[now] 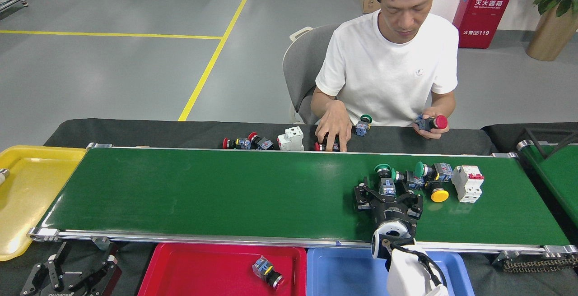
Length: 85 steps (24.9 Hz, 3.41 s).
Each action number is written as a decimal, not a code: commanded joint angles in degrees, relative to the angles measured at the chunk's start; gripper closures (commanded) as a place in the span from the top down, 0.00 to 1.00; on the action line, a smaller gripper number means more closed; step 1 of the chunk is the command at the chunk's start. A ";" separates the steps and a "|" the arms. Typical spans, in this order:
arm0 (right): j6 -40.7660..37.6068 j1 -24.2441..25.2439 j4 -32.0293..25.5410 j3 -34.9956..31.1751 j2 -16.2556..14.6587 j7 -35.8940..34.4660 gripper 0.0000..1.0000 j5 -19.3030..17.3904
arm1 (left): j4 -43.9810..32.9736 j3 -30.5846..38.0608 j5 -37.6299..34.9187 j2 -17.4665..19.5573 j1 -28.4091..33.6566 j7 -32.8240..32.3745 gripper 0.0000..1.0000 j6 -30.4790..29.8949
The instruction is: Pick switch part from conveyor to tray
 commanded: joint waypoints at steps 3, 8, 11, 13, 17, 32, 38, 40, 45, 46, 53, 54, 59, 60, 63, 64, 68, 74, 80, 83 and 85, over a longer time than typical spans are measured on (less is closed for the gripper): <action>-4.80 -0.66 -1.51 -0.25 -1.99 -0.24 0.10 -1.11 | -0.41 0.08 -0.09 0.70 -0.51 0.43 1.00 -0.16; -8.49 0.66 -4.93 -0.16 -2.08 -0.15 0.06 -1.19 | -0.41 0.08 -0.09 0.79 -0.51 0.43 1.00 -0.16; -11.04 1.27 -6.69 -0.16 -2.08 0.47 0.06 -1.19 | -0.32 0.08 -0.09 0.79 -0.51 0.43 1.00 -0.16; -12.71 2.24 -10.03 -0.16 -2.17 0.91 0.06 -1.28 | -0.41 0.08 -0.09 0.79 -0.51 0.34 1.00 -0.16; -22.02 8.38 -23.91 -0.16 -2.87 4.95 0.06 -2.34 | -0.50 0.08 -0.09 0.79 -0.51 0.25 1.00 -0.16; -37.14 28.34 -40.88 18.12 1.96 12.24 0.98 -2.25 | -0.59 -1.50 -2.38 0.97 0.01 0.34 1.00 -0.25; -35.47 28.08 -42.73 14.78 2.58 12.07 0.97 -2.34 | -0.76 -1.50 -3.08 0.88 -0.25 0.43 1.00 -0.25; -33.63 27.99 -44.05 11.44 3.10 11.98 0.97 -2.25 | -0.59 -1.41 -3.08 0.97 -0.60 0.43 1.00 -0.25; -28.88 27.02 -44.49 0.27 2.66 9.61 0.95 -1.81 | -0.59 -1.41 -3.08 1.06 -0.69 0.43 1.00 -0.25; -28.35 26.94 -44.57 -2.27 2.31 8.47 0.95 -1.72 | -0.59 -1.41 -3.08 1.06 -0.69 0.43 1.00 -0.25; -27.91 29.74 -43.87 -19.41 -2.87 -6.39 0.95 -1.63 | -0.85 -0.89 -2.91 0.79 -0.60 0.43 1.00 -0.25; -28.00 30.89 -43.87 -20.29 -3.05 -6.56 0.95 -1.63 | -0.85 -0.89 -2.91 0.70 -0.60 0.43 1.00 -0.25; -28.35 38.36 -44.40 -21.96 -4.81 -6.74 0.95 -1.90 | -0.94 -0.80 -2.64 0.62 -1.57 0.43 1.00 -0.16; -28.35 39.06 -44.40 -21.96 -4.81 -6.74 0.95 -1.81 | -0.85 -0.80 -2.64 0.62 -1.83 0.43 1.00 -0.08; -29.14 41.17 -44.48 -21.87 -4.81 -6.83 0.96 -1.81 | -0.76 -0.71 -2.64 0.88 -1.75 0.43 1.00 -0.08; -29.14 41.26 -44.49 -21.87 -4.72 -6.74 0.96 -1.81 | -0.67 -0.71 -2.64 0.97 -1.75 0.43 1.00 -0.16; -28.70 40.65 -44.40 -21.87 -4.37 -6.21 0.96 -1.81 | -0.41 -0.62 -2.73 1.06 -1.83 0.43 1.00 0.01; -22.46 33.53 -42.11 -20.12 -3.49 0.29 0.95 -1.46 | -0.76 0.34 -2.82 1.76 -2.36 0.43 1.00 0.10; -9.72 21.58 -29.81 -12.65 -4.02 1.43 0.95 3.11 | -0.76 -0.27 -2.82 1.67 -2.18 0.43 1.00 -0.25; -7.43 18.76 -25.68 -11.33 -4.02 1.61 0.95 3.20 | -0.59 -0.27 -2.82 1.67 -2.18 0.43 1.00 -0.25; -6.82 15.60 -22.51 -11.33 -4.02 1.52 0.95 3.20 | -0.59 -0.27 -2.82 1.67 -2.18 0.43 1.00 -0.25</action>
